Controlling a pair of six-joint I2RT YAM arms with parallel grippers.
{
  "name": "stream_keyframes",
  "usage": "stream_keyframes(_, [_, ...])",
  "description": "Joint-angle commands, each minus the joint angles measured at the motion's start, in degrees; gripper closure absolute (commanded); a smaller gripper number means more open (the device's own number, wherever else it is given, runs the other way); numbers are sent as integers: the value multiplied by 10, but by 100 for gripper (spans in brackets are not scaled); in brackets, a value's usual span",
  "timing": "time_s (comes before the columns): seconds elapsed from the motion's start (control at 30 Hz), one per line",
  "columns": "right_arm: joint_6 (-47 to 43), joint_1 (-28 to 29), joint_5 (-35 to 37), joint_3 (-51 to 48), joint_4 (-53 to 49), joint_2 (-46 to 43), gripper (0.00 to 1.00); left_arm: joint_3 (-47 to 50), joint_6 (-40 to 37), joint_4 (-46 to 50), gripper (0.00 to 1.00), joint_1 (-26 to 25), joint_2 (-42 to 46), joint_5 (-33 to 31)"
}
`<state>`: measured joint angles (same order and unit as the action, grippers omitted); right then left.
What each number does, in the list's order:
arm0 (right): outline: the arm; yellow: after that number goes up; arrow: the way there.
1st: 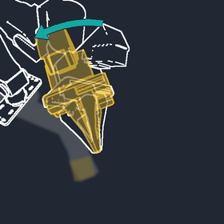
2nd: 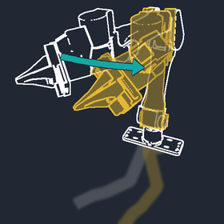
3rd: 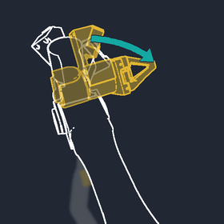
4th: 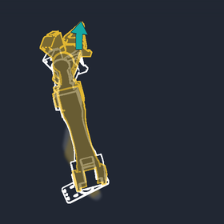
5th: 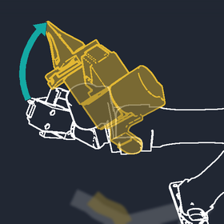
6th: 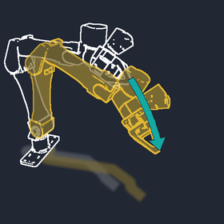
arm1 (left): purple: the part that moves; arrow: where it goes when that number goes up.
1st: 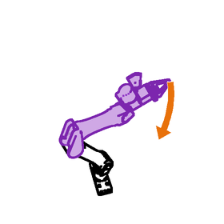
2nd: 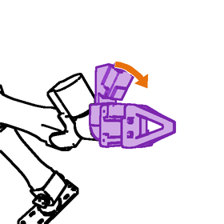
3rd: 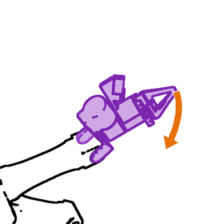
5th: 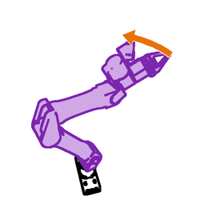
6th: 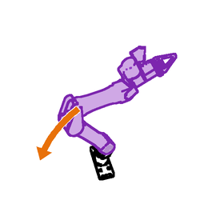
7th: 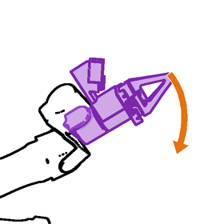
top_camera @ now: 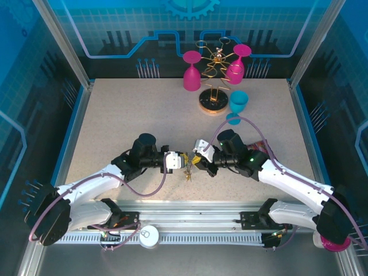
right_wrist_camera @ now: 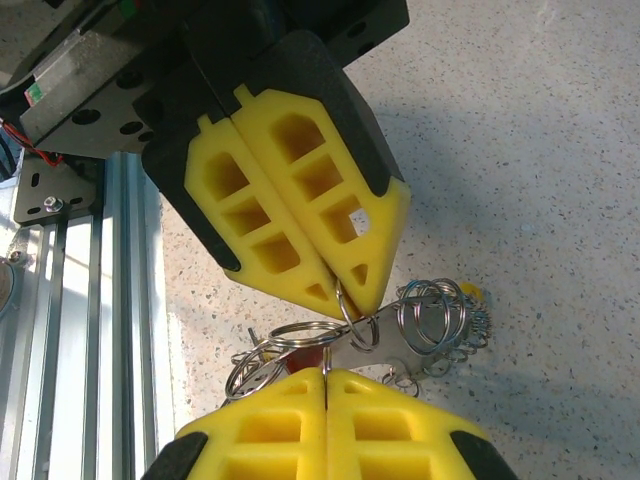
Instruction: Put the keys on the keyring
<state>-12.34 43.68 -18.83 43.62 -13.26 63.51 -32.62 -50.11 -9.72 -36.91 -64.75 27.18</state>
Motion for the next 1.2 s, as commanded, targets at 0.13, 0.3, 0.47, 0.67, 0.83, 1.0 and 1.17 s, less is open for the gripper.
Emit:
stream_keyframes(0.13, [-4, 11, 12, 19, 7, 10, 100, 5, -16, -21, 100, -7, 13, 5])
stream_keyframes(0.3, [11, 11, 33, 16, 21, 13, 100, 5, -15, -16, 100, -7, 12, 8])
stream_keyframes(0.47, [16, 11, 33, 15, 24, 14, 100, 5, -16, -14, 100, -8, 9, 9])
stream_keyframes(0.67, [27, 10, 32, 12, 37, 16, 100, 5, -17, -11, 100, -8, 8, 10])
stream_keyframes(0.83, [33, 9, 30, 8, 46, 14, 100, 5, -18, -8, 100, -8, 6, 10])
stream_keyframes(1.0, [37, 9, 50, 8, 43, 14, 100, 4, -18, -9, 100, -8, 7, 10])
stream_keyframes(1.17, [61, 2, 88, 11, 29, 22, 100, 7, -17, -15, 100, -7, 13, 9])
